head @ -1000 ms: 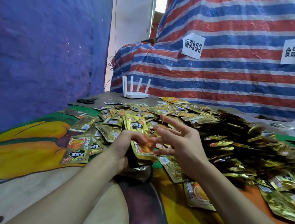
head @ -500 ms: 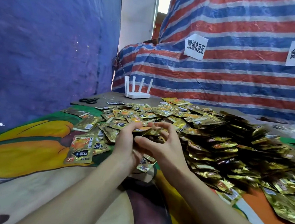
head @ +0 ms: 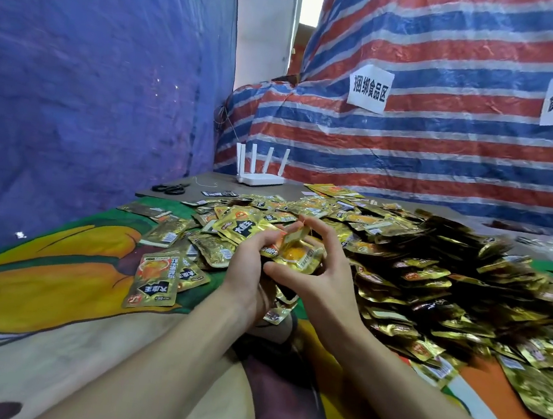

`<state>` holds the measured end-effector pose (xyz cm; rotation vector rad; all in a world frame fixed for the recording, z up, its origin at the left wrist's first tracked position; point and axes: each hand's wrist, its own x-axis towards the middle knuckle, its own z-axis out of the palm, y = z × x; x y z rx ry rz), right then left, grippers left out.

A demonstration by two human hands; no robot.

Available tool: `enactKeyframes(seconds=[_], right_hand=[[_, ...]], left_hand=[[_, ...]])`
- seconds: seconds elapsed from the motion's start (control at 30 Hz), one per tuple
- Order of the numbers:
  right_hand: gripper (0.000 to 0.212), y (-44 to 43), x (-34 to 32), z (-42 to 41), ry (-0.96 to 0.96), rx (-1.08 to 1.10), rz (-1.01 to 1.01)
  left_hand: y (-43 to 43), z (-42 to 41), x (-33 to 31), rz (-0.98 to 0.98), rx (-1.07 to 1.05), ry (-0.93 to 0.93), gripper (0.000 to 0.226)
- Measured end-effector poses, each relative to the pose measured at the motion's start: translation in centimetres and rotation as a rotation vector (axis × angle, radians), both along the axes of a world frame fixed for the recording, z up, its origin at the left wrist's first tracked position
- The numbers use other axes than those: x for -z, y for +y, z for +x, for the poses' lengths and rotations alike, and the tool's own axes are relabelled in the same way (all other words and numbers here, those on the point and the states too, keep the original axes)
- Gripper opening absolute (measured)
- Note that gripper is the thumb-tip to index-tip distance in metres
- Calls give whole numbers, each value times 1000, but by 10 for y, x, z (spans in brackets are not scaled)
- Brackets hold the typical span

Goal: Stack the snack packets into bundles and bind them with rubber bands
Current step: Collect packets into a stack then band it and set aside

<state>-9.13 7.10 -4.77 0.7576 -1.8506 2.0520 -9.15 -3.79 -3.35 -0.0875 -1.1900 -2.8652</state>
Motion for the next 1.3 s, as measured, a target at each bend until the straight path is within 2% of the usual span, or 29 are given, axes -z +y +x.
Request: enactKeyframes(seconds=[0.27,0.37,0.47,0.6,0.67,0.73,0.83,0.9,1.03,1.1,1.2,1.3], right_hand=[[82,5,-8,6,86,-6,34],[75,4,-7,6,118,20,95],[58,5,-4,0,101,33,108],[51,11,-5,-6,27,-57,70],[51,13,-7,-9,-69,-229,-48],[55,16,-10,-12,-253,-437,-222],[48,21,-11,-19,-371,-459,-321],[43,21,-8,-22,-375,-385,-307],[16,22,-9,-26,-413,-237,-285],[8,22,-9,-23,-313,-171,-125],[17,16,-7,-16,-205,-119,106],[28,9,-6,-12,-251,-154,82]], left_hand=[[1,-4,4,-59,-70,-10,28],[-1,-5,5,-38,-53,-8,28],[-1,-6,7,-13,-21,34,32],[-2,-6,6,21,70,76,35],[-6,-5,5,2,103,84,35],[-10,-5,5,19,151,88,39],[-12,-2,5,9,218,80,43],[-11,-2,5,-11,239,79,45],[-8,0,5,-21,195,126,31],[-8,-1,6,-15,180,130,28],[-10,-3,6,10,150,106,28],[-12,-6,5,26,100,104,23]])
